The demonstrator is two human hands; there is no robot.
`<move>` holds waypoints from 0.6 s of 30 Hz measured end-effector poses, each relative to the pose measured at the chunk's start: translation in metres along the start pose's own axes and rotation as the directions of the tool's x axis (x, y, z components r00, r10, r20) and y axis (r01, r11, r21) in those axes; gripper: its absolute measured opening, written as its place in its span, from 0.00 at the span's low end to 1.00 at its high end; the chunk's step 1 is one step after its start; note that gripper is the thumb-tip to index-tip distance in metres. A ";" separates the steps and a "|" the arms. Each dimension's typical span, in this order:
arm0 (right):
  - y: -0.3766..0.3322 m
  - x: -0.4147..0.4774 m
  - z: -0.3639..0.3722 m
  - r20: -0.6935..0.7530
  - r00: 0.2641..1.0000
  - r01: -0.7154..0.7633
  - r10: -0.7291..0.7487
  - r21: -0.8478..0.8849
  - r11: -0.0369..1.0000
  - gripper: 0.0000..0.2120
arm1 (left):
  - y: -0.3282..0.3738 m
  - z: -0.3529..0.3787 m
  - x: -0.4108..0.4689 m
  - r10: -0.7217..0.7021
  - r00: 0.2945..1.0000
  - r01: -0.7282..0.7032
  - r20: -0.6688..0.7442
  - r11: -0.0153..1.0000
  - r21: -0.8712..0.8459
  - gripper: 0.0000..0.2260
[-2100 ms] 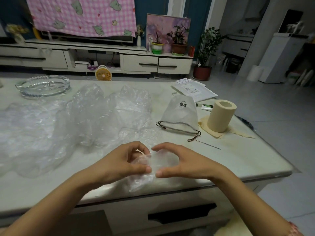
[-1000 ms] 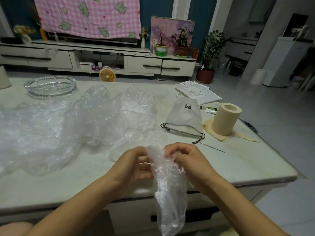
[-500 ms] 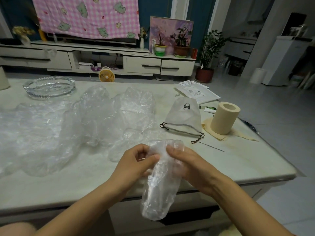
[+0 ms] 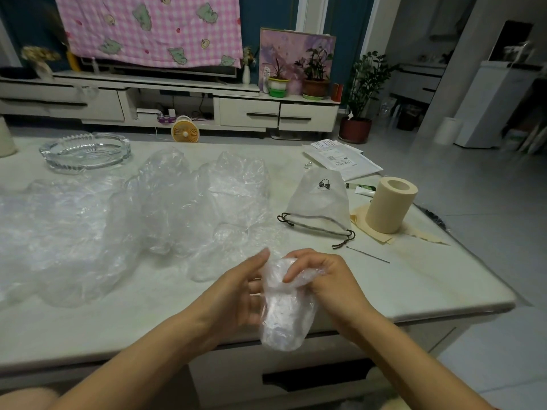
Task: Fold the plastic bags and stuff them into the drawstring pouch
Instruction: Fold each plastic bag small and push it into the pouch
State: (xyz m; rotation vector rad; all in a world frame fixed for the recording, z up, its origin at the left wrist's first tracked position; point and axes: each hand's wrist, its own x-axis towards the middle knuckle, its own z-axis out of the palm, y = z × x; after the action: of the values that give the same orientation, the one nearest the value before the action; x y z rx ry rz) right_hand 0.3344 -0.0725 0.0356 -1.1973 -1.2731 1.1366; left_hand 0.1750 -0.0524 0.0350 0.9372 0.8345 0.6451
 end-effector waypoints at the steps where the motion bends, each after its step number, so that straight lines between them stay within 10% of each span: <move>1: 0.001 0.000 0.000 -0.011 0.999 0.034 -0.034 -0.027 0.999 0.24 | -0.001 -0.001 0.000 0.022 1.000 -0.022 0.000 0.999 0.050 0.17; 11: -0.008 -0.001 -0.015 0.308 0.935 -0.245 0.176 0.201 0.948 0.21 | -0.006 0.000 -0.001 0.309 0.924 -0.240 -0.224 0.927 0.288 0.05; 18: 0.008 0.000 0.000 -0.013 0.991 -0.131 0.132 0.080 0.988 0.05 | -0.011 -0.003 0.003 0.309 0.906 -0.211 -0.288 0.922 0.325 0.05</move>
State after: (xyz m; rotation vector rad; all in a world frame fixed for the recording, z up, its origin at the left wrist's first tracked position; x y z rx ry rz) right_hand 0.3347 -0.0724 0.0275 -1.2441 -1.1377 1.2574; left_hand 0.1757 -0.0538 0.0238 1.2395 1.1373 0.9540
